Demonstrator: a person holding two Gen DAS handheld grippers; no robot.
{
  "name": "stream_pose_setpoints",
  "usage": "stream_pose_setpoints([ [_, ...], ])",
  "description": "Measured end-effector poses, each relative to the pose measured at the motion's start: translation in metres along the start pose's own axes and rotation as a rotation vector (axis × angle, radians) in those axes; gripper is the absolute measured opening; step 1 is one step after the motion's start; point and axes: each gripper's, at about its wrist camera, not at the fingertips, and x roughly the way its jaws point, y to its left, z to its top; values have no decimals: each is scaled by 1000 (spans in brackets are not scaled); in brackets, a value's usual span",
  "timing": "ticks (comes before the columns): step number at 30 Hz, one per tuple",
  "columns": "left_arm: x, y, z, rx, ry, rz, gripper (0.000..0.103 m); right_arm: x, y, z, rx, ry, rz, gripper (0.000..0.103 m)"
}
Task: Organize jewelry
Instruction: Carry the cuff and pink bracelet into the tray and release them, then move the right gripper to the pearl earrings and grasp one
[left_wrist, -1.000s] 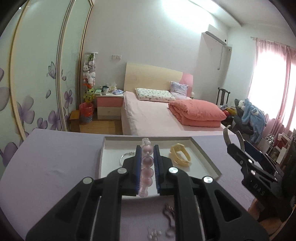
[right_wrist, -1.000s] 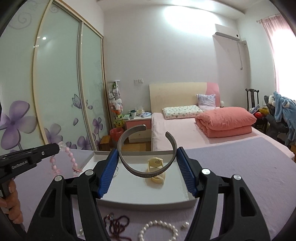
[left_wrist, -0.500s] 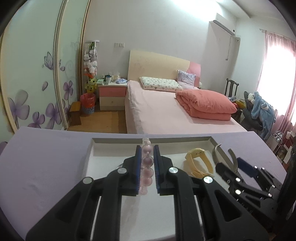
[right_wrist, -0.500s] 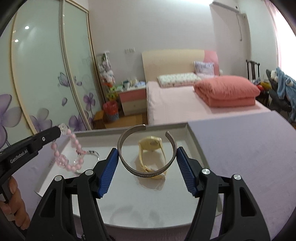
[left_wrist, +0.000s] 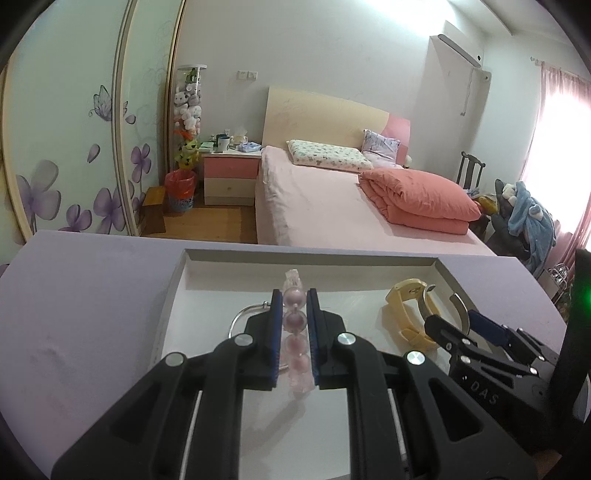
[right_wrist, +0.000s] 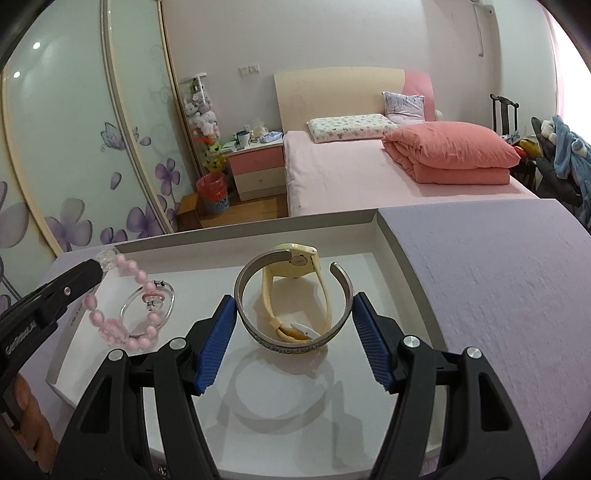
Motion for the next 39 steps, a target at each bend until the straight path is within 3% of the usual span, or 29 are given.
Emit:
stream_pose_setpoints([
  [2,0,2,0,-4,4,8,14,1,-1,0,12,10,0,67],
  [5,0,6,0,-19,-1,16,19,-4,-4,2,22,-10,11,79],
  [13,-6,10,-2,-25,-14,35,37,-12,-7,9,28,-36,19,79],
  [29,-32,14,-14,-31,-14,56,38,-29,-2,2,1,-59,23,79],
  [39,-84,17,-41,-25,-22,50,43,-80,-12,-24,-26,-91,47,79],
])
